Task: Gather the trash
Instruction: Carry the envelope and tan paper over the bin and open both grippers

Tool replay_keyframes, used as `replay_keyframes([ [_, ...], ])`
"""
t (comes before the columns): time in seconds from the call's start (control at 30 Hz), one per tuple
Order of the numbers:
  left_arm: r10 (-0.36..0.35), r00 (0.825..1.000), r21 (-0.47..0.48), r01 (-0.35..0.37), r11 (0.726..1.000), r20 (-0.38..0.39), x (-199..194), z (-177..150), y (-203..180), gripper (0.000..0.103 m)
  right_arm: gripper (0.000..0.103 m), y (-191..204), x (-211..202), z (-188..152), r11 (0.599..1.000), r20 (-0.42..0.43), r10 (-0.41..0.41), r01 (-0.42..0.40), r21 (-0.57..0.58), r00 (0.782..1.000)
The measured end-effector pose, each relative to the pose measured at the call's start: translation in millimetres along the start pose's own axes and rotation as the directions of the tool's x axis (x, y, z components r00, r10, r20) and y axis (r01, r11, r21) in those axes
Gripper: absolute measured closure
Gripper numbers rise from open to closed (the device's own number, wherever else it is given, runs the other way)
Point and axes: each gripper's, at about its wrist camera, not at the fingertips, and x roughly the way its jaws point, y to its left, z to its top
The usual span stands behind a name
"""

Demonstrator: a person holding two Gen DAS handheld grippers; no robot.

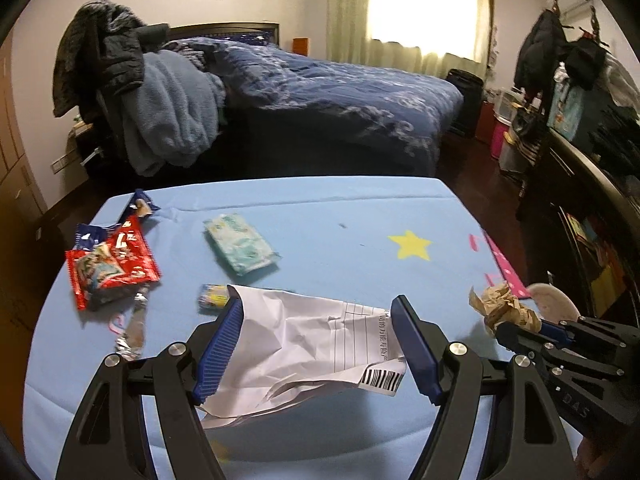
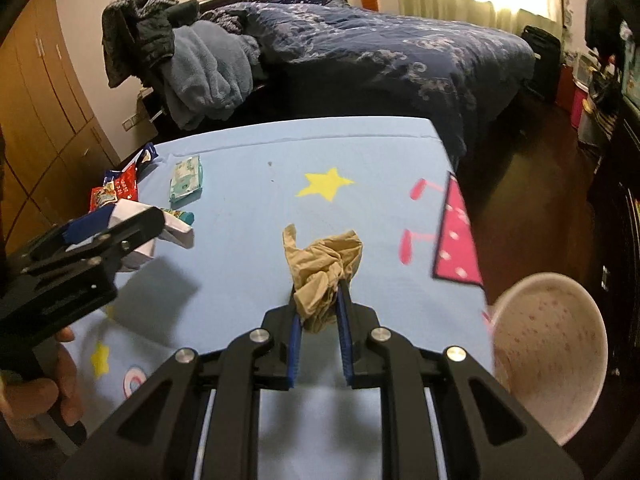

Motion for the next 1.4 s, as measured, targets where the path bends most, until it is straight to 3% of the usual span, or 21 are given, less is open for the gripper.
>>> replay_keyframes([
  [0.53,-0.150,0.988,0.136,0.152,0.979,-0.024,1,-1,-106,0.028,0.085,-90,-54,-50,0.978,0.025,-0.104,0.097,0.185,0.994],
  [0.93,-0.241,0.969,0.275,0.249,0.929,-0.061,15,1,-193,0.028,0.085,-176,-76,-88,0.913,-0.002,-0.220,0.206,0.352,0.976],
  [1.4,-0.317,0.937,0.372,0.349,0.860,-0.147,45,0,-276,0.028,0.085,-221,-71,-108,0.873,-0.041,-0.273,0.265,0.410,0.961],
])
